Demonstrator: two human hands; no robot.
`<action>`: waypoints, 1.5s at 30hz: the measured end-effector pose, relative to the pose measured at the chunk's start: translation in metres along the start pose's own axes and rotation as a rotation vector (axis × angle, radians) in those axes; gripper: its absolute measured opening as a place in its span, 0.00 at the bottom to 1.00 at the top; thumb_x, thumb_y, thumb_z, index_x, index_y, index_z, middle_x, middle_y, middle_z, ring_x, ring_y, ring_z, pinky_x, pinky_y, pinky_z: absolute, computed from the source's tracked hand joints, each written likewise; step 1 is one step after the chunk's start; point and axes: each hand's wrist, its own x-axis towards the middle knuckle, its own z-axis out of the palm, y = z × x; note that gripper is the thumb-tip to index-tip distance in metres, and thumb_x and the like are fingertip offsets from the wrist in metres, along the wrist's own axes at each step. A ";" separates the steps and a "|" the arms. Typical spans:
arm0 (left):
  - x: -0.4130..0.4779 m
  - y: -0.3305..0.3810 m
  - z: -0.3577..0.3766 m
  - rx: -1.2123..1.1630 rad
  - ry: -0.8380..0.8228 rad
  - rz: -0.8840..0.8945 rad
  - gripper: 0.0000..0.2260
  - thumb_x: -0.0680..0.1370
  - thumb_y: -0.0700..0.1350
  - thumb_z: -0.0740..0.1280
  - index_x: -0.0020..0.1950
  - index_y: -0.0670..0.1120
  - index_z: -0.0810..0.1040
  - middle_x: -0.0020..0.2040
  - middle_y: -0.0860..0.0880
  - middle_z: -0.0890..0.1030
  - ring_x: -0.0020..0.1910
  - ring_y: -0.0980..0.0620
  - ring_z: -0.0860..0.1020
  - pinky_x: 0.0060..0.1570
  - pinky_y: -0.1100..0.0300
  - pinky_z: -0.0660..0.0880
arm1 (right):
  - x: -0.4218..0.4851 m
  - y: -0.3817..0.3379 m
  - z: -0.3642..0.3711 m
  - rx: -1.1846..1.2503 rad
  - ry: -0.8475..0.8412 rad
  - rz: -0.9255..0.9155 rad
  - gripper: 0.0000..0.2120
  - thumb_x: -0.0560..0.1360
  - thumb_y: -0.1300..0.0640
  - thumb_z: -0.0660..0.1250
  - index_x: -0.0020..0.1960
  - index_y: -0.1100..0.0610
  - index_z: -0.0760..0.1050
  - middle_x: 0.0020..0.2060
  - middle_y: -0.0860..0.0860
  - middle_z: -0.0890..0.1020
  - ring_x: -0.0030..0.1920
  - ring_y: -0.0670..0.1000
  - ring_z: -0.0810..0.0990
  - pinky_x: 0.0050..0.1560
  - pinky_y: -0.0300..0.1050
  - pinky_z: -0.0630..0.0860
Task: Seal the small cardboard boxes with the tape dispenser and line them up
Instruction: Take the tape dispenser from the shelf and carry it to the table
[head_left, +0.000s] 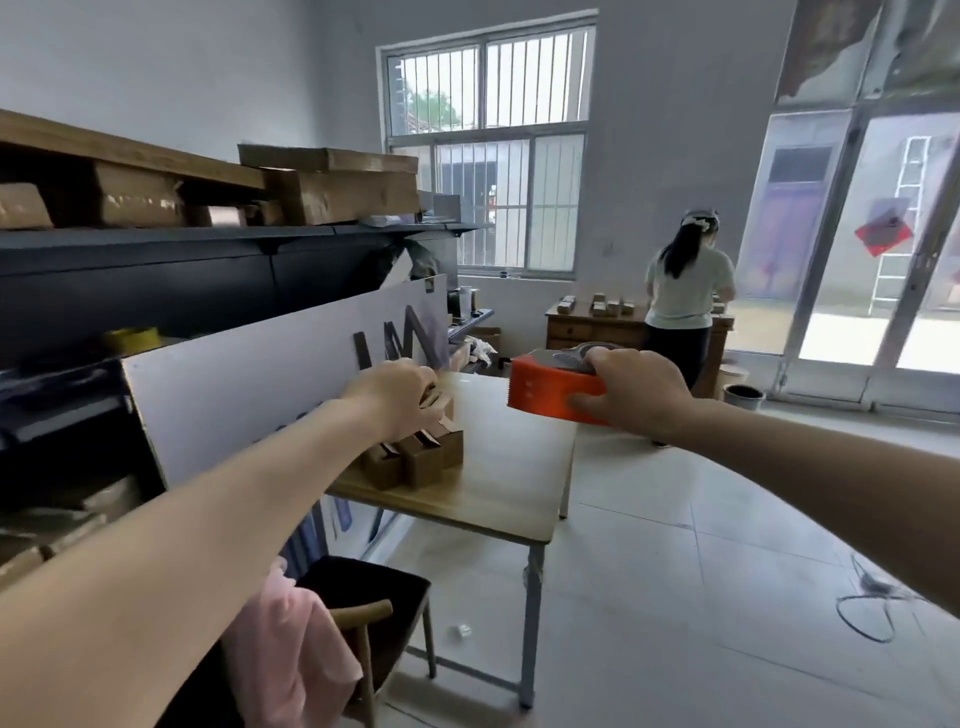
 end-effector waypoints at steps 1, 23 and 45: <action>0.002 0.009 -0.001 0.006 -0.005 0.031 0.22 0.79 0.56 0.62 0.71 0.49 0.69 0.60 0.48 0.75 0.55 0.47 0.76 0.50 0.54 0.77 | -0.009 0.004 -0.004 -0.010 -0.002 0.024 0.22 0.75 0.40 0.63 0.61 0.55 0.73 0.53 0.51 0.82 0.50 0.54 0.81 0.40 0.43 0.69; -0.013 0.012 0.029 -0.037 -0.060 0.253 0.24 0.77 0.58 0.64 0.70 0.50 0.70 0.68 0.47 0.73 0.62 0.45 0.75 0.53 0.47 0.78 | -0.087 -0.039 -0.013 0.006 -0.098 0.231 0.26 0.75 0.41 0.65 0.66 0.56 0.70 0.56 0.53 0.80 0.50 0.53 0.79 0.43 0.42 0.69; 0.074 0.018 0.092 -0.063 -0.152 0.343 0.25 0.76 0.60 0.65 0.70 0.51 0.70 0.67 0.46 0.74 0.62 0.44 0.75 0.56 0.44 0.76 | -0.044 -0.003 0.056 0.018 -0.184 0.316 0.26 0.75 0.41 0.65 0.65 0.59 0.71 0.56 0.55 0.80 0.50 0.55 0.79 0.42 0.42 0.66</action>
